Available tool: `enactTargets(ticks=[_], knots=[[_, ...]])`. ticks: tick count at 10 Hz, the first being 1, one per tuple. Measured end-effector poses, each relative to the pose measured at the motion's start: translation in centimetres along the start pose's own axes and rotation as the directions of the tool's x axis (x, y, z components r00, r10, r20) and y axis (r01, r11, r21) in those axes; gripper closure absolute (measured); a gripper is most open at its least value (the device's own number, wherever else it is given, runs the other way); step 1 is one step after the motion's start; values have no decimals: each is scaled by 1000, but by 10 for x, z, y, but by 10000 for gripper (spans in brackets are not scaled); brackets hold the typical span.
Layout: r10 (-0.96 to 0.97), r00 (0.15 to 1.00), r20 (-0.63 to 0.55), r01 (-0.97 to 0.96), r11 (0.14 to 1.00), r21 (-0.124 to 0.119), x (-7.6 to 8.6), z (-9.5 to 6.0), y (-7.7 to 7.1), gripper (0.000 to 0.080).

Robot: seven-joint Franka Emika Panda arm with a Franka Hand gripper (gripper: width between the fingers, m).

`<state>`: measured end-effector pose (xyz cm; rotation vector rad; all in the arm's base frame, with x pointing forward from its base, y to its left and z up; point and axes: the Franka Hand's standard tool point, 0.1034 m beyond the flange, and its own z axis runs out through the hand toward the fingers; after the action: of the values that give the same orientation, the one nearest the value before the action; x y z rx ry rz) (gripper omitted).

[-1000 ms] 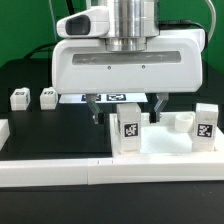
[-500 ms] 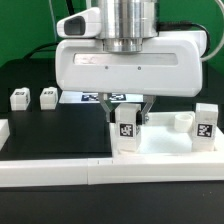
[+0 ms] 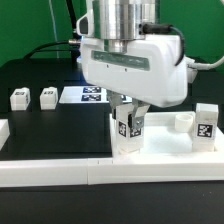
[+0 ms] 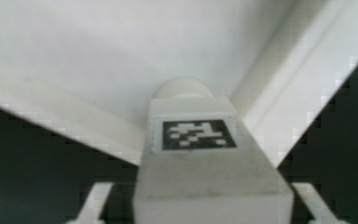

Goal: Assemble square table

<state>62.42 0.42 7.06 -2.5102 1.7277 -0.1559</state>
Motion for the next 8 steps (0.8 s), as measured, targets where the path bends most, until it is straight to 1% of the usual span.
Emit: enactTargets(ticks=[1, 2, 3, 4, 5, 6, 7, 8], knots=[[177, 984, 6, -177, 984, 9, -2, 0, 0, 509], [316, 949, 15, -316, 948, 25, -2, 0, 1, 509], [409, 912, 31, -410, 911, 30, -2, 1, 2, 509], [486, 873, 43, -487, 873, 28, -2, 1, 2, 509], [488, 872, 42, -489, 872, 28, -2, 1, 2, 509], [458, 888, 41, -459, 888, 29, -2, 1, 2, 469], [459, 888, 41, -460, 888, 28, -2, 2, 2, 326], [359, 933, 28, -359, 933, 28, -3, 1, 2, 326]])
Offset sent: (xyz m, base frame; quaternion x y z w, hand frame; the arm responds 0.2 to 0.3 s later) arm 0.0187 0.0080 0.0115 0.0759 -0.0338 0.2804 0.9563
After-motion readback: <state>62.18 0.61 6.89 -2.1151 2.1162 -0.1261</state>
